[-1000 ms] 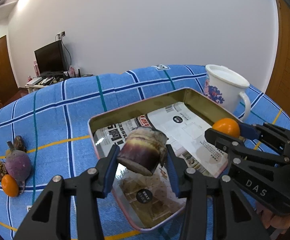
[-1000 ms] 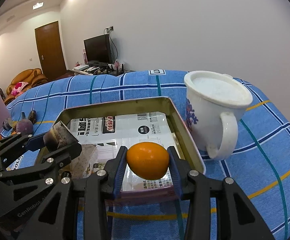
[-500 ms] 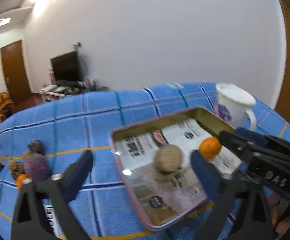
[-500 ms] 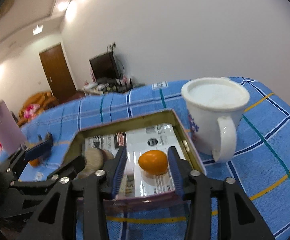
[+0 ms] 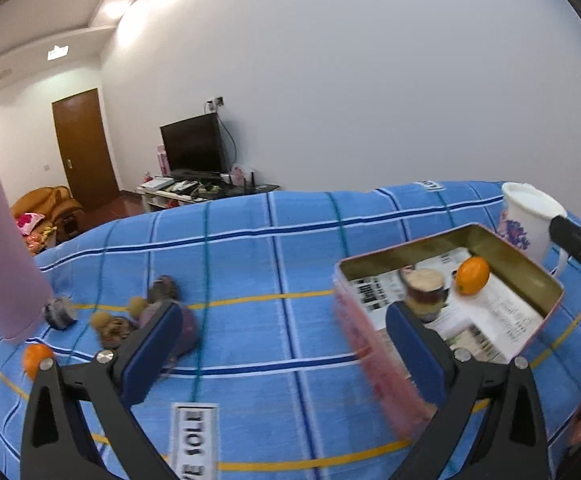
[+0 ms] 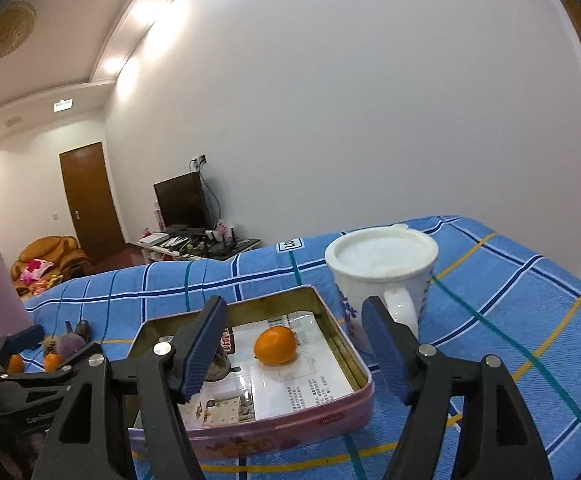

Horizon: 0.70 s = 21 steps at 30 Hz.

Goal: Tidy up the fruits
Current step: 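Lower the orange into the tin with the right tool while the left tool drops the taro there, then grasp another orange with the right tool while the left tool grasps a second orange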

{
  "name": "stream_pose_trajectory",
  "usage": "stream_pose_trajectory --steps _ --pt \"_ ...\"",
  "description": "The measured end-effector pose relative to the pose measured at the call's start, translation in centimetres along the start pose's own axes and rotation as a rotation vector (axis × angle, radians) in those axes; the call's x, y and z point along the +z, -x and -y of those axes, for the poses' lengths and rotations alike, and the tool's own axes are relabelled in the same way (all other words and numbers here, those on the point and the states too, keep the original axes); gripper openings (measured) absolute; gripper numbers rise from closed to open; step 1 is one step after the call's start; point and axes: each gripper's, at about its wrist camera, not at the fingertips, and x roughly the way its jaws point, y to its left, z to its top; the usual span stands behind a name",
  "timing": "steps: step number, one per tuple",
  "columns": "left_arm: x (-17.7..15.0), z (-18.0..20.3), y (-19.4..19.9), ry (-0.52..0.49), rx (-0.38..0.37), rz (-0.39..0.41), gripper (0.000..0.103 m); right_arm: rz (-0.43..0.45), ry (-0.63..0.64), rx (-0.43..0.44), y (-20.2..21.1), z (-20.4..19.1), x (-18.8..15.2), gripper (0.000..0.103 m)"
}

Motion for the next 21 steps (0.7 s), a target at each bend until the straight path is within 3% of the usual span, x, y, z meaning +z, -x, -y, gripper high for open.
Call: stream_pose_trajectory --steps 9,21 --pt "-1.2 -4.2 0.7 -0.004 0.052 -0.009 0.103 0.032 0.09 -0.029 1.0 -2.2 -0.5 0.071" --pt "-2.2 -10.1 1.3 0.033 0.107 -0.002 0.103 0.022 0.112 -0.036 1.3 -5.8 -1.3 0.071"
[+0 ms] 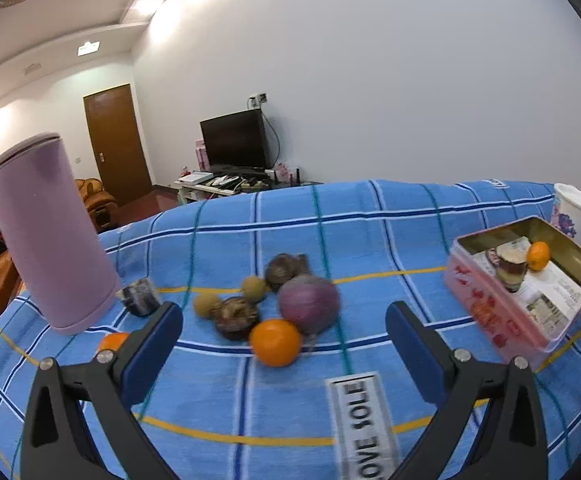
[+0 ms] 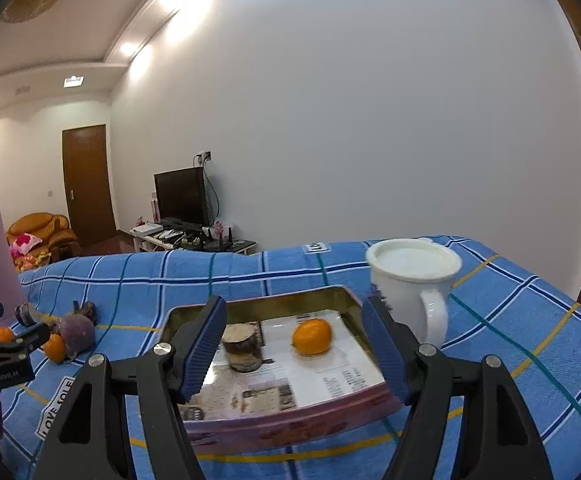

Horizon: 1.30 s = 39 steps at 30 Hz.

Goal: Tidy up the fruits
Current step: 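Grasp another orange with the right tool while the left tool grasps a second orange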

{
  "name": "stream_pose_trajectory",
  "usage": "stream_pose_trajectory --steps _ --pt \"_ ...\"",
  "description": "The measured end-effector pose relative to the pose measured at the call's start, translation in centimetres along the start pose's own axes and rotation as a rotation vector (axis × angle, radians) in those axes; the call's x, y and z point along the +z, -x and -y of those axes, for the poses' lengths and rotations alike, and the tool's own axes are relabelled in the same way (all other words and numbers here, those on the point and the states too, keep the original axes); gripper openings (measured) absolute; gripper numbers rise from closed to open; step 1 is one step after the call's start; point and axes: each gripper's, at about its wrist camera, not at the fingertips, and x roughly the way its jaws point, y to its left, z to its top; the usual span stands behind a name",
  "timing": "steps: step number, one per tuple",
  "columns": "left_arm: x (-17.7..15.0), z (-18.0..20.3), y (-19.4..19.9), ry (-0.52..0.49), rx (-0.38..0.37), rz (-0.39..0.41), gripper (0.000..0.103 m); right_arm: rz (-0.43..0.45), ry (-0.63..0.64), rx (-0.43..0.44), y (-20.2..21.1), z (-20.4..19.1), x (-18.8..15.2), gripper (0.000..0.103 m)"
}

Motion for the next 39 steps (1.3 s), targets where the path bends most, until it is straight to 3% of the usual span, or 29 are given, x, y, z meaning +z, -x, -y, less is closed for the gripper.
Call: stream_pose_trajectory --steps 8,20,29,33,39 --pt "-0.4 -3.4 0.0 0.023 0.028 -0.003 0.103 -0.034 0.002 0.019 -0.3 -3.4 -0.2 0.071" --pt "-0.7 -8.3 -1.1 0.085 0.056 -0.03 0.103 -0.082 0.03 0.134 -1.4 -10.8 -0.7 0.071" --pt "-1.2 -13.8 -2.4 0.159 0.145 -0.121 0.103 -0.163 0.076 0.264 -3.2 -16.7 -1.1 0.071" --pt "-1.4 -17.2 -3.4 0.221 0.222 -0.19 0.103 -0.279 0.097 0.324 -5.0 -19.5 -1.8 0.071" --pt "-1.6 -20.5 -3.1 0.303 0.231 -0.205 0.103 -0.442 0.094 0.408 -7.5 -23.1 -3.1 0.071"
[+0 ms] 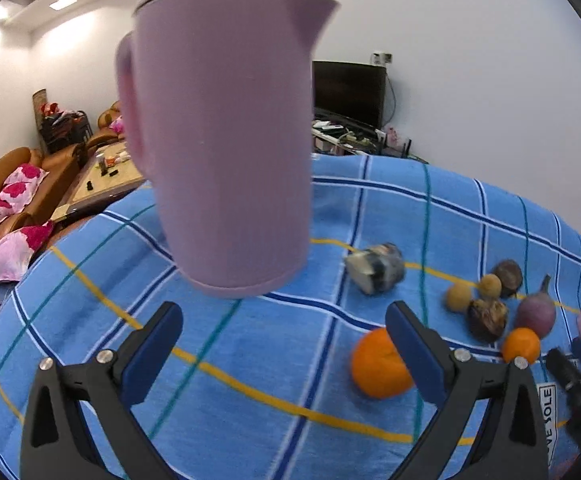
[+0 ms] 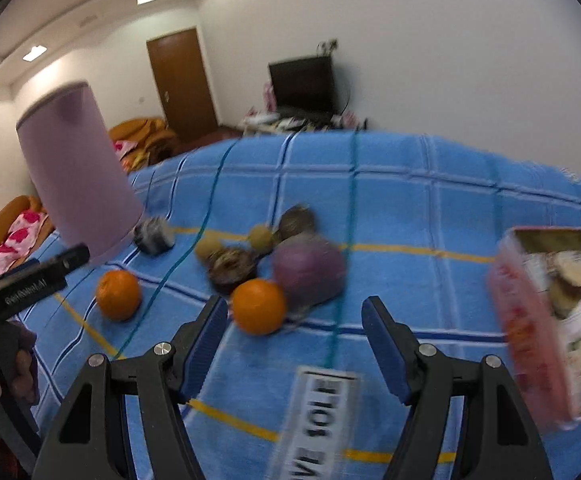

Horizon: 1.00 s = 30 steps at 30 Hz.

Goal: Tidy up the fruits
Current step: 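Grasp another orange with the right tool while the left tool grasps a second orange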

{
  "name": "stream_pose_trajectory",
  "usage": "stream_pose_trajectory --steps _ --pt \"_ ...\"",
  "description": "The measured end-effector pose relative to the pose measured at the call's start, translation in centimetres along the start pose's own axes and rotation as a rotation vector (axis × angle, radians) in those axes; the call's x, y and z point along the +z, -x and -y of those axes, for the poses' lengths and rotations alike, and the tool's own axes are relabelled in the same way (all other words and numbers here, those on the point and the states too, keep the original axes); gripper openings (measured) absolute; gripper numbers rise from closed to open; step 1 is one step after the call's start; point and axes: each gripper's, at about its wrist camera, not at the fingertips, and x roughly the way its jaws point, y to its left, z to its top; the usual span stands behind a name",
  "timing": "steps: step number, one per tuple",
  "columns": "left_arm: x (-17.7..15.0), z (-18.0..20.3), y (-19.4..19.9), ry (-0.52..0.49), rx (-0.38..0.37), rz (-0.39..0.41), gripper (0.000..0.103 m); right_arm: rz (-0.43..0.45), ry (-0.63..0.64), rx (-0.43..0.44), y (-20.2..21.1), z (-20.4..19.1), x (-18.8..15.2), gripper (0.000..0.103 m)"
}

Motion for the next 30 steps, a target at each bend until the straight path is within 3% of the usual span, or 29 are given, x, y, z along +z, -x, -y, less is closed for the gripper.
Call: stream_pose_trajectory --steps 5,8,12,14,16,25,30 --pt "-0.3 0.4 -0.5 -0.026 -0.023 -0.031 0.103 -0.09 -0.038 0.037 -2.9 -1.1 0.3 0.071" --pt "-0.6 1.5 -0.7 -0.074 -0.063 -0.049 0.103 -0.13 -0.036 0.026 -4.2 -1.7 0.5 0.061" --pt "-1.4 4.0 -0.8 -0.169 -0.121 -0.072 0.103 -0.164 -0.031 0.015 -5.2 -2.1 0.6 0.058" --pt "-1.8 5.1 -0.8 -0.21 -0.139 -0.078 0.103 -0.165 -0.023 0.015 -5.2 -2.2 0.6 0.054" --pt "-2.0 5.9 -0.9 -0.246 -0.125 -0.075 0.103 -0.165 -0.024 -0.001 -5.2 -2.1 0.6 0.04" --pt "-2.4 6.6 -1.8 -0.263 -0.112 -0.101 0.099 -0.146 -0.053 0.043 -3.0 -0.6 -0.3 0.04" --pt "-2.6 6.3 -2.9 -0.257 -0.132 -0.164 0.084 -0.069 -0.036 0.011 -0.6 0.1 -0.8 0.04"
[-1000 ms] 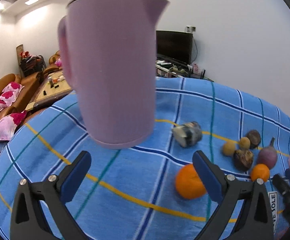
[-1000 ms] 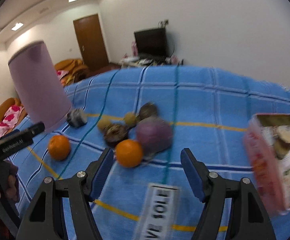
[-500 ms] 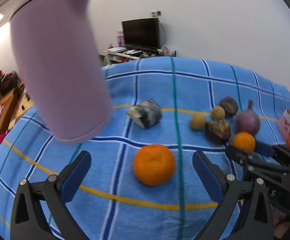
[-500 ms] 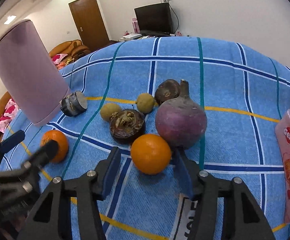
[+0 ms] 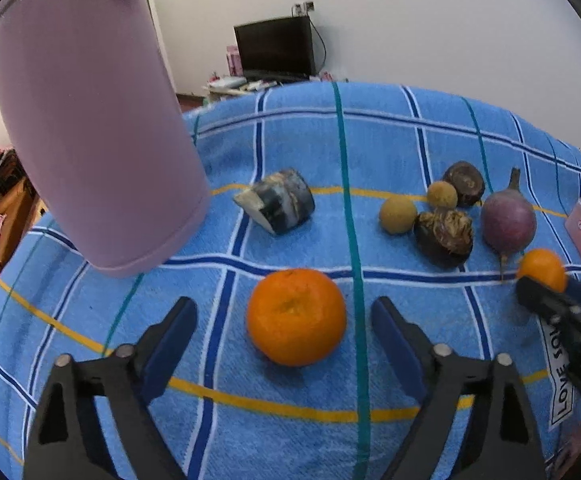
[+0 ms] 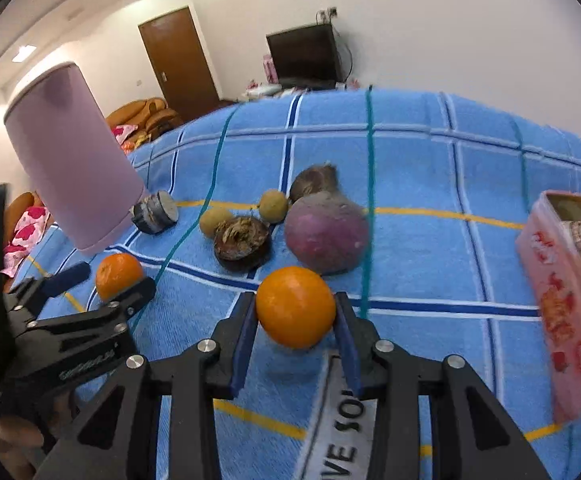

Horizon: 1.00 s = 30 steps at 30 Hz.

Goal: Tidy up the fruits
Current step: 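Grasp another orange with the right tool while the left tool grasps a second orange, then carry both held oranges over the tin tray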

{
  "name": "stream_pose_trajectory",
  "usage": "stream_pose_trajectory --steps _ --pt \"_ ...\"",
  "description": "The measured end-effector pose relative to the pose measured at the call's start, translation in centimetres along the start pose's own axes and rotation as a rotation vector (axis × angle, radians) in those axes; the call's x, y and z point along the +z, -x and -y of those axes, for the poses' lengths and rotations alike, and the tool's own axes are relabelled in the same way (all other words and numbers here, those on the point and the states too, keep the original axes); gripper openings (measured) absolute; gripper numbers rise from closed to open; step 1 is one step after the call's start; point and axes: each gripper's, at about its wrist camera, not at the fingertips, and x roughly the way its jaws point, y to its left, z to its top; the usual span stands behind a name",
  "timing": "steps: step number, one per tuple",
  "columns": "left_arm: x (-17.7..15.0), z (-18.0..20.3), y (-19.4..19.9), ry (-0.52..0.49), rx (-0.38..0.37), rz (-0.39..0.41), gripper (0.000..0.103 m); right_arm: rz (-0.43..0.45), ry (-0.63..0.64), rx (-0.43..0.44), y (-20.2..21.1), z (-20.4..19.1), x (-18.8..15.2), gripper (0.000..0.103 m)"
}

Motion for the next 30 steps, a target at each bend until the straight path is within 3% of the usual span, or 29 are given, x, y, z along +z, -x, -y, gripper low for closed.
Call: stream_pose_trajectory --steps 4,9,14,19,23,30 --pt "-0.2 -0.2 -0.5 0.007 -0.035 -0.031 0.076 0.108 0.068 -0.059 2.3 -0.6 -0.3 0.04" --pt "-0.3 0.0 -0.3 0.003 -0.1 -0.024 0.05 0.173 0.096 -0.085 3.8 -1.0 -0.8 0.04" --pt "-0.4 0.4 0.8 0.001 -0.101 0.022 0.049 0.201 0.076 -0.089 4.4 -0.7 -0.9 0.04" --pt "-0.4 0.6 3.7 0.022 -0.063 0.201 0.049 0.285 0.089 -0.135 5.5 -1.3 -1.2 0.04" --pt "-0.3 0.6 5.0 0.048 -0.044 0.291 0.049 0.373 0.132 -0.218 6.6 -1.7 -1.4 0.04" --pt "-0.2 0.5 5.3 0.061 -0.003 0.333 0.049 0.371 0.123 -0.22 6.6 -1.5 -1.1 0.04"
